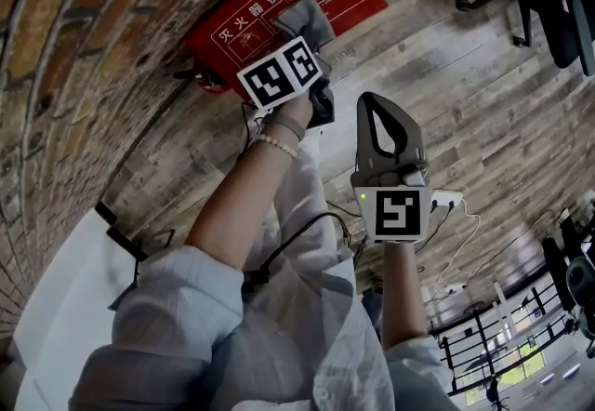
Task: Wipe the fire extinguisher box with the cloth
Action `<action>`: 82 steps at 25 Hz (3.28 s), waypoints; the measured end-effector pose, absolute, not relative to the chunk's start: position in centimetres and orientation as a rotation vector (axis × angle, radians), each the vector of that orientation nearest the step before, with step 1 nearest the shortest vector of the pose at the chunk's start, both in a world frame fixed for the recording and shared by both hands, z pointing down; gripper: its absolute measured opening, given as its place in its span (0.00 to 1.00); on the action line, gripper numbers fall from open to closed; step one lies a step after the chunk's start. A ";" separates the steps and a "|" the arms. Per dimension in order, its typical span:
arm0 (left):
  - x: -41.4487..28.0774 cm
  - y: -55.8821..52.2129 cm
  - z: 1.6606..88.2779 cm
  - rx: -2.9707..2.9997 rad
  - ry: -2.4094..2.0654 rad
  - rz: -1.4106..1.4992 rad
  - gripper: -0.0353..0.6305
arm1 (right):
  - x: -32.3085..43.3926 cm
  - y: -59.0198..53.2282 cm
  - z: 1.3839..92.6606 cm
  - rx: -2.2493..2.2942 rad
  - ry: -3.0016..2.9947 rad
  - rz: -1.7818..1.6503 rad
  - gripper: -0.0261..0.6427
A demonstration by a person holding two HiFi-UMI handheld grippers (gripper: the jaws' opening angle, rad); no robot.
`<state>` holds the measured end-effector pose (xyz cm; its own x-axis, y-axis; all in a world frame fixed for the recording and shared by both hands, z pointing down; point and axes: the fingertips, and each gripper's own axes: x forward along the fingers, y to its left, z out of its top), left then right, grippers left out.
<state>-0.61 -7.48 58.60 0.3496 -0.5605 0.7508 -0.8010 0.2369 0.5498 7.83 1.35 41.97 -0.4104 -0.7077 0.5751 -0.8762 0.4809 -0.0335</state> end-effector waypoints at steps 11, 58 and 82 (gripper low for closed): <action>-3.6 -5.5 58.7 1.431 -1.346 0.290 0.07 | 5.9 1.7 41.5 1.288 -2.257 0.437 0.05; -15.2 4.6 58.8 1.293 -1.464 0.415 0.07 | -0.7 2.8 39.9 1.110 -2.327 0.368 0.05; -15.4 0.0 48.9 1.666 -1.466 0.493 0.07 | -0.7 3.0 35.2 1.227 -2.300 0.323 0.05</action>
